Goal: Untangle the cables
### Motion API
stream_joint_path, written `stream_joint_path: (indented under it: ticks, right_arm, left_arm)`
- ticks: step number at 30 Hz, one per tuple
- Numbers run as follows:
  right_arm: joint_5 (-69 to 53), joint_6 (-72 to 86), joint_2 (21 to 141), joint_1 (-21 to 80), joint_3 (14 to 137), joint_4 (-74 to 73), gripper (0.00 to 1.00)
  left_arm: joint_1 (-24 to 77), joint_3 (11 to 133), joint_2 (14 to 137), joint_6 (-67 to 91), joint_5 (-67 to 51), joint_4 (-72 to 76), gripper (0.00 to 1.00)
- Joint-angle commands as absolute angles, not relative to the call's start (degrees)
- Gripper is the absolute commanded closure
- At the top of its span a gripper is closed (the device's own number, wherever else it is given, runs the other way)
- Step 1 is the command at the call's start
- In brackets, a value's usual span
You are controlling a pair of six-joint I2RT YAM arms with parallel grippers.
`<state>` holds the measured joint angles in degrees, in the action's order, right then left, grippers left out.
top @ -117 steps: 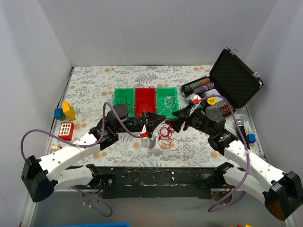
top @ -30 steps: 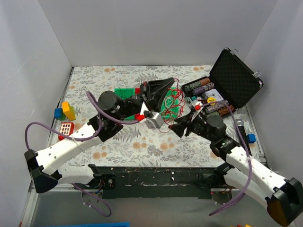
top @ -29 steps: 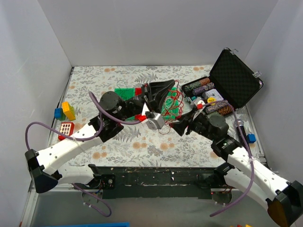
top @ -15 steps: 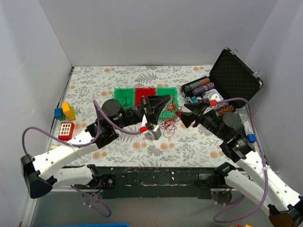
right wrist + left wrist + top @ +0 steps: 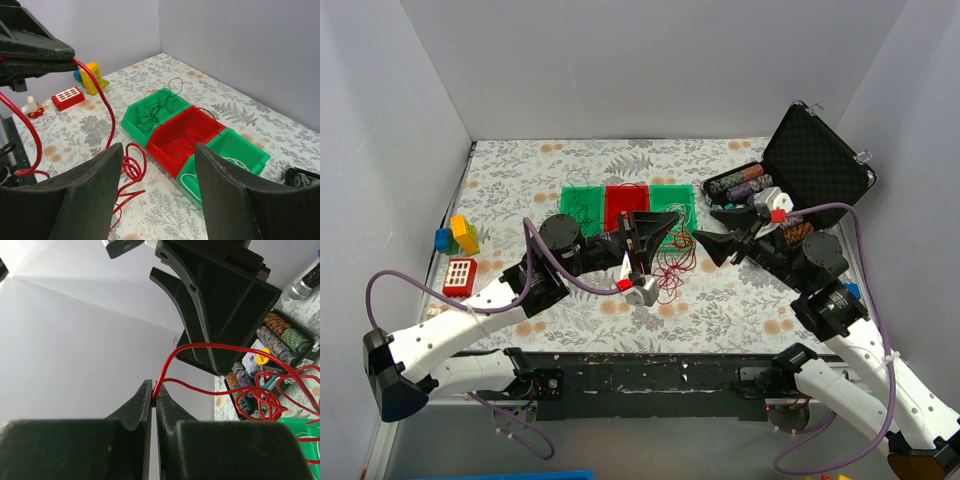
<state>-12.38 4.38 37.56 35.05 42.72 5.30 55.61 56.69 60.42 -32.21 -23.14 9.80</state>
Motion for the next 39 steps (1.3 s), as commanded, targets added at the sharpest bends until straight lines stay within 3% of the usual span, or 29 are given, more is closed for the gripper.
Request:
stream_joint_path:
  ticks: [1,16,20,26,39]
  right_arm:
    - [-19.32,7.11,39.72,35.33,43.69,12.29,0.33]
    - [-25.84,12.3,44.82,35.33,44.03,21.53,0.35]
    - [-25.14,12.66,47.72,35.33,44.21,23.02,0.45]
    - [-26.63,14.41,51.41,35.33,44.3,26.19,0.75]
    - [-26.81,17.75,53.17,36.65,34.55,28.3,0.79]
  left_arm:
    - [55.72,56.69,59.85,-32.87,-24.08,9.58,1.0]
    - [55.9,56.34,60.56,-32.96,-24.61,9.58,1.0]
    - [55.9,57.3,60.47,-32.35,-25.57,9.67,1.0]
    - [56.78,58.88,60.56,-31.55,-25.84,9.67,1.0]
    - [58.01,65.12,63.28,-31.2,-25.93,13.8,1.0]
